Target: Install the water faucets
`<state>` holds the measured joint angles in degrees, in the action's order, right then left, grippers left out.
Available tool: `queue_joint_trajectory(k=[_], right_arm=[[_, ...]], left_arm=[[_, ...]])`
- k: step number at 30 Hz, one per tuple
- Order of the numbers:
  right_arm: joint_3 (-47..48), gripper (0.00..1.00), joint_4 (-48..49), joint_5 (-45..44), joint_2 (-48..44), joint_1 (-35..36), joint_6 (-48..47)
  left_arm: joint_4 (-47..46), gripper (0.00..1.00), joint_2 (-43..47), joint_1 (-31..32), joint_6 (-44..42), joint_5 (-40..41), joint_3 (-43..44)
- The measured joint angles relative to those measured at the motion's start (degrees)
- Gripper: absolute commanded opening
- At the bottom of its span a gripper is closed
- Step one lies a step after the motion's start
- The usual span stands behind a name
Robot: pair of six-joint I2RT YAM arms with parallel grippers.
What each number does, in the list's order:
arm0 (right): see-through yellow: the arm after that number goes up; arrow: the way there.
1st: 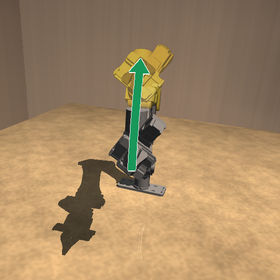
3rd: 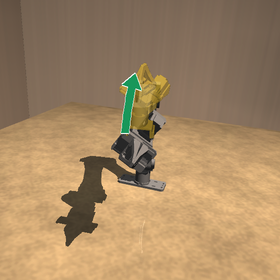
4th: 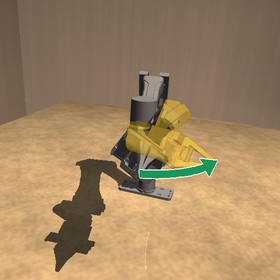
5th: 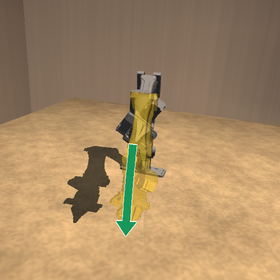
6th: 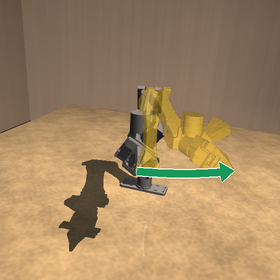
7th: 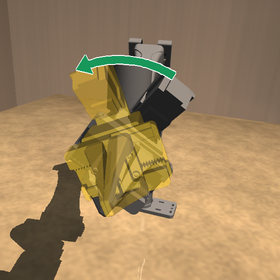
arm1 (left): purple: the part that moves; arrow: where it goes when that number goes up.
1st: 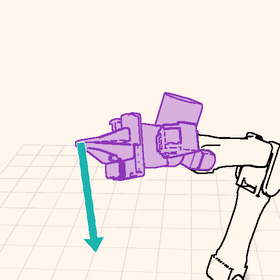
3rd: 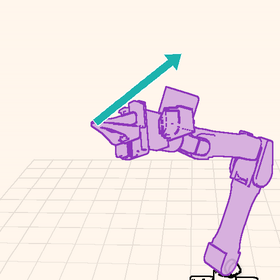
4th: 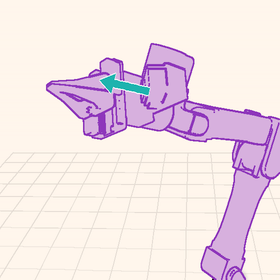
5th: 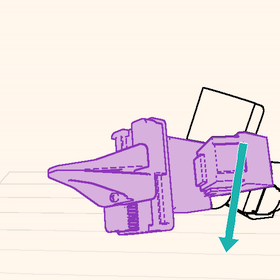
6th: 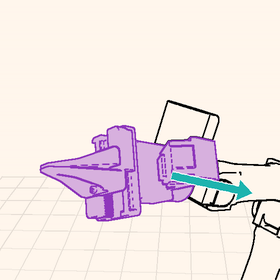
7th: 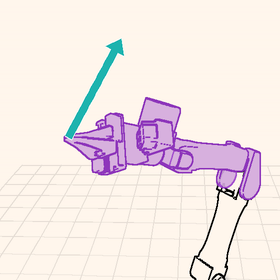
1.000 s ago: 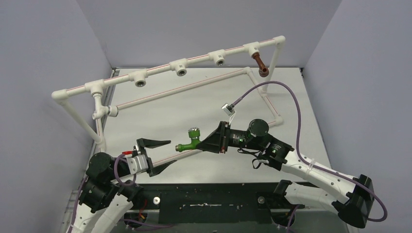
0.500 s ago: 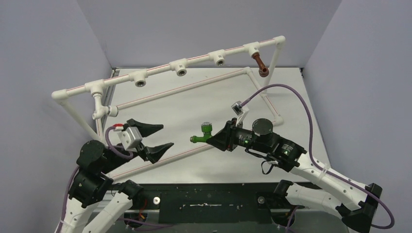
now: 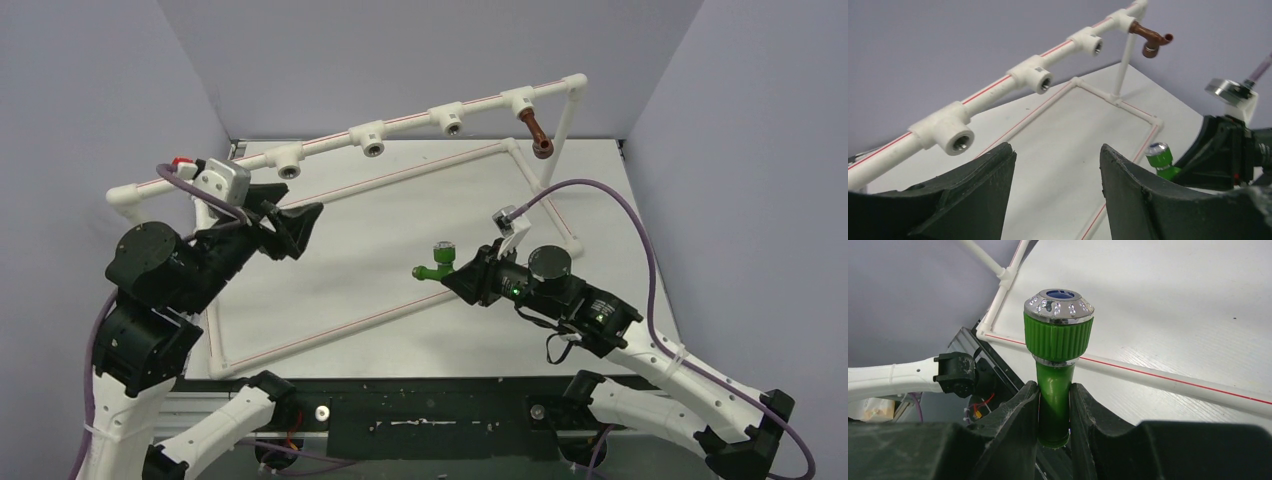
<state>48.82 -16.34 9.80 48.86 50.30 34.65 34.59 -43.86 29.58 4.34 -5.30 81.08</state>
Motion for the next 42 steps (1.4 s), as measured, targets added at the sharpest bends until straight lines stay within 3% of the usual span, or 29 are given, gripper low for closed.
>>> queue_joint_trajectory(k=[6, 12, 20, 25, 32, 42], right_arm=[[-1.09, 0.00, 1.51, 0.02, 0.07, -0.44, -0.07], [-0.37, 0.00, 2.47, -2.86, 2.34, -1.16, -2.49], [8.28, 0.00, 0.72, -14.19, 11.21, -3.30, -9.11], [15.61, 0.00, 0.07, -14.58, 17.25, -10.32, -11.91], [22.14, 0.00, -0.66, -13.40, 25.75, -17.59, -13.03], [32.68, 0.00, -3.06, -15.06, 35.60, -20.94, -13.49]], left_arm=[[4.24, 0.59, -7.39, -0.02, 0.02, 12.52, 9.35], [6.12, 0.57, -12.41, -0.02, -0.04, 24.55, 12.31], [7.72, 0.57, -18.56, -0.02, -0.52, 36.81, 14.58], [7.50, 0.57, -21.55, -0.22, -2.49, 42.75, 17.94], [6.36, 0.58, -24.79, -2.27, -5.60, 46.64, 21.24], [5.66, 0.58, -30.36, -15.23, -4.70, 40.70, 22.82]])
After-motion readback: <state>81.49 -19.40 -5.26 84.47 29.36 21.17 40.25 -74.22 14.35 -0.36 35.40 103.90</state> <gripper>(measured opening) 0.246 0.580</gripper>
